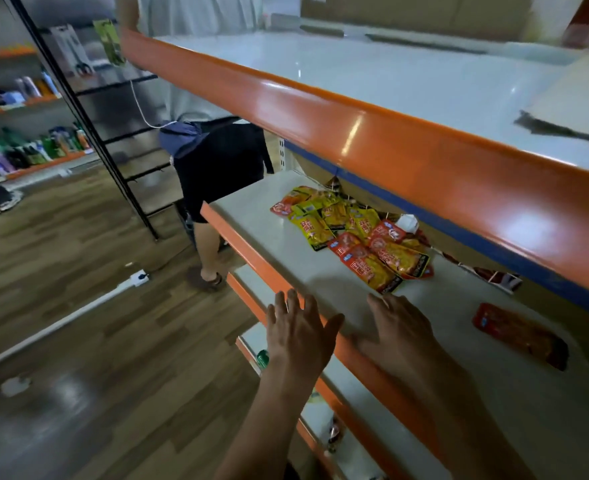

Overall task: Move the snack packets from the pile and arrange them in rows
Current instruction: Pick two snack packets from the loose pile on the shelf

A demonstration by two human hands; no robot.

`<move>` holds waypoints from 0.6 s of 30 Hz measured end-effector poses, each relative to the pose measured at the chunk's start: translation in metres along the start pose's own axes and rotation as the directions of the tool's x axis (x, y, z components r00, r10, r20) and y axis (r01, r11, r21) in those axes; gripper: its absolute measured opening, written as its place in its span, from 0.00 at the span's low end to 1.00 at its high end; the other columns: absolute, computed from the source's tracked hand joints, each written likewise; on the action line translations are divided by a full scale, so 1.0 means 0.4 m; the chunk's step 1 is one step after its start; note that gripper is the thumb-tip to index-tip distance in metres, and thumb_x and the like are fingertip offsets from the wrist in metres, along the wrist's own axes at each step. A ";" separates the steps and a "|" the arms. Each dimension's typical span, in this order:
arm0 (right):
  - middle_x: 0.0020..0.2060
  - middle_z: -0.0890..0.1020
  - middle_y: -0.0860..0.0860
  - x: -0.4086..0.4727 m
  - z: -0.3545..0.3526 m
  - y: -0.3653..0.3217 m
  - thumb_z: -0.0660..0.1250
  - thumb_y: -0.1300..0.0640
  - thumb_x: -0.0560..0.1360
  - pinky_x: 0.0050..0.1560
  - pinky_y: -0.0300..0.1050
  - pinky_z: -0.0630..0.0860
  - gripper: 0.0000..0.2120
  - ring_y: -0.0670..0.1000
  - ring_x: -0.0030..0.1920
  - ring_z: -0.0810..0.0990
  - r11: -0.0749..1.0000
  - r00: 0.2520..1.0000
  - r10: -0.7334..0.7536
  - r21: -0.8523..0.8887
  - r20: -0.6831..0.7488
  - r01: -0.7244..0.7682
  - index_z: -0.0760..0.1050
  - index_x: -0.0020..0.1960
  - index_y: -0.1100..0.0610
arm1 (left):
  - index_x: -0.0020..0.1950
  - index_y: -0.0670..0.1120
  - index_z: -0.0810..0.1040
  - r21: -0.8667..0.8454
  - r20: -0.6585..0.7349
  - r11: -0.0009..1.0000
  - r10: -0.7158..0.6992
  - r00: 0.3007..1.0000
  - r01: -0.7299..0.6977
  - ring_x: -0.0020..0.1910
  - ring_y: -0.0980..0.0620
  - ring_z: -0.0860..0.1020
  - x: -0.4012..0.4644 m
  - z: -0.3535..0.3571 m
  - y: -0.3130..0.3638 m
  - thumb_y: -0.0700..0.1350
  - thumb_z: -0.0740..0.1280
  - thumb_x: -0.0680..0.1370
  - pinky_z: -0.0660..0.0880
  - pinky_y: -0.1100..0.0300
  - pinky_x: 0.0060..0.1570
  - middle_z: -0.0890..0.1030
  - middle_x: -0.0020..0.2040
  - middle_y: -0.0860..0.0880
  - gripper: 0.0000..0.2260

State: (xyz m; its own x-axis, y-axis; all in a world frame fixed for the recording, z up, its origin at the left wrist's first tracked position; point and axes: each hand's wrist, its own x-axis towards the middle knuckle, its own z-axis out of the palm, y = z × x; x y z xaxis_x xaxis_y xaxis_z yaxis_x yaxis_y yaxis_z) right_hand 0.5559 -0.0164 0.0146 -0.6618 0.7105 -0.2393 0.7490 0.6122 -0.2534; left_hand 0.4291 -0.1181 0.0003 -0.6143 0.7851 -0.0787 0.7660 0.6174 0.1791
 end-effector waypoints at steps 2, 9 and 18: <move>0.79 0.55 0.54 0.030 0.004 -0.011 0.58 0.33 0.76 0.76 0.53 0.54 0.40 0.57 0.78 0.53 1.000 1.000 0.015 0.012 -0.021 -0.015 0.51 0.80 0.52 | 0.77 0.47 0.64 0.005 0.000 1.000 0.021 1.000 -0.021 0.78 0.39 0.56 0.043 0.000 -0.013 0.67 0.52 0.80 0.56 0.46 0.76 0.63 0.77 0.42 0.32; 0.80 0.51 0.51 0.133 0.034 -0.039 0.59 0.37 0.78 0.75 0.50 0.55 0.37 0.54 0.79 0.51 0.996 0.988 0.086 0.046 -0.126 -0.081 0.50 0.80 0.52 | 0.72 0.46 0.68 0.021 0.012 0.985 0.171 0.985 -0.172 0.75 0.42 0.61 0.233 0.007 -0.059 0.65 0.52 0.81 0.60 0.47 0.72 0.68 0.73 0.43 0.29; 0.79 0.54 0.56 0.269 0.088 -0.092 0.60 0.38 0.78 0.73 0.53 0.57 0.39 0.57 0.77 0.54 0.932 0.893 0.358 0.163 -0.274 -0.324 0.49 0.80 0.55 | 0.68 0.47 0.70 -0.103 -0.042 0.936 0.334 0.942 -0.337 0.64 0.43 0.71 0.428 0.005 -0.083 0.57 0.62 0.81 0.69 0.49 0.61 0.75 0.64 0.44 0.21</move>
State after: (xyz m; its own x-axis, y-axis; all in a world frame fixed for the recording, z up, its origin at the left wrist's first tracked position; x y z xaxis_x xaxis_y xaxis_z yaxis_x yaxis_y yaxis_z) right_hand 0.4559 0.0253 -0.0347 -0.3134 0.9484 -0.0477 0.9067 0.2839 -0.3120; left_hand 0.2991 -0.0040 -0.0212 -0.3305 0.9434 0.0270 0.9043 0.3083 0.2954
